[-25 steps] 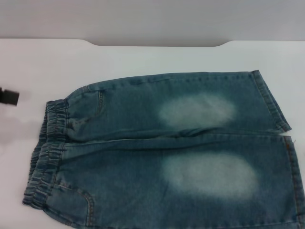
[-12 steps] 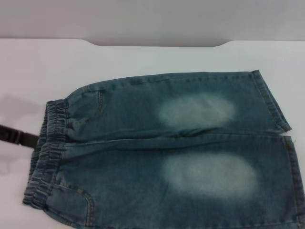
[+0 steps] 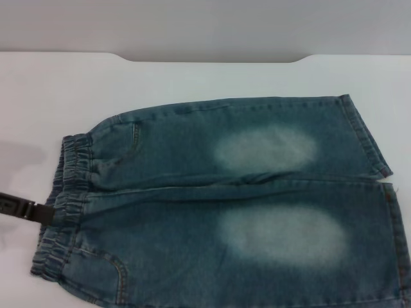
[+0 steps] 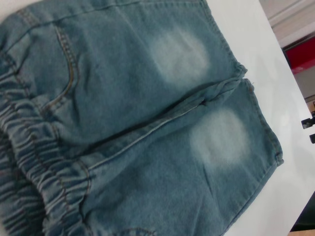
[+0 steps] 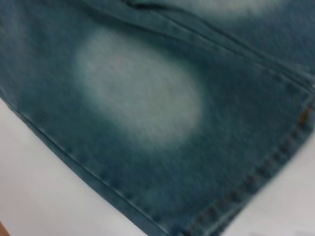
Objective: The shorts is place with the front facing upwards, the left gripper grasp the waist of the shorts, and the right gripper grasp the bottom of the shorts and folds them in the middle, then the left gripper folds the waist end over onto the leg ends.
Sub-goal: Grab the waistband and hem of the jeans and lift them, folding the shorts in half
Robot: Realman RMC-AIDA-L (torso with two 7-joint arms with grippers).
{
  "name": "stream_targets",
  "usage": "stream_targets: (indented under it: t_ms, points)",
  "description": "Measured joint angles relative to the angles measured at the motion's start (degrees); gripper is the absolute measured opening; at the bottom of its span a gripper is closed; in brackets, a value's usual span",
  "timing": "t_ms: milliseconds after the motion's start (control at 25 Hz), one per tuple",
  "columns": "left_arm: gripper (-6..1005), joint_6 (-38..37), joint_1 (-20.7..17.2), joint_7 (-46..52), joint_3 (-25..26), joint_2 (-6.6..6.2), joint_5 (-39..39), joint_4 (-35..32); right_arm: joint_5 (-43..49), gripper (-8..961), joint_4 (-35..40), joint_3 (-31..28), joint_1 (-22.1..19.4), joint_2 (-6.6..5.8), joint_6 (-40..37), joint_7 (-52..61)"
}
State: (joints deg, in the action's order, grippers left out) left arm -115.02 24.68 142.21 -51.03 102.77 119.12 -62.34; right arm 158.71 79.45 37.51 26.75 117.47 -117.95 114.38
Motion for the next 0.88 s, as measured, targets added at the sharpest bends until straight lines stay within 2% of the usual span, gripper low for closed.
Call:
stream_targets:
  t_ms: [320,560,720,880]
  points:
    - [707,0.0,-2.4,0.7,0.3,-0.05,-0.1,0.2,2.4,476,-0.5,-0.6,-0.3,0.05,1.3,0.4]
    - [704,0.5,-3.1,-0.8,0.2,0.63,1.6,0.4,1.8,475,-0.7,-0.7,-0.3,0.97,2.1,0.3]
    - [701,2.0,-2.9,-2.5,0.3,2.03,6.2,0.4,0.2,474,-1.9,-0.5,-0.4,1.14,2.2,0.1]
    - [698,4.6,-2.3,-4.7,0.3,4.37,11.8,0.5,-0.1,473,-3.3,-0.2,-0.4,1.14,2.8,0.0]
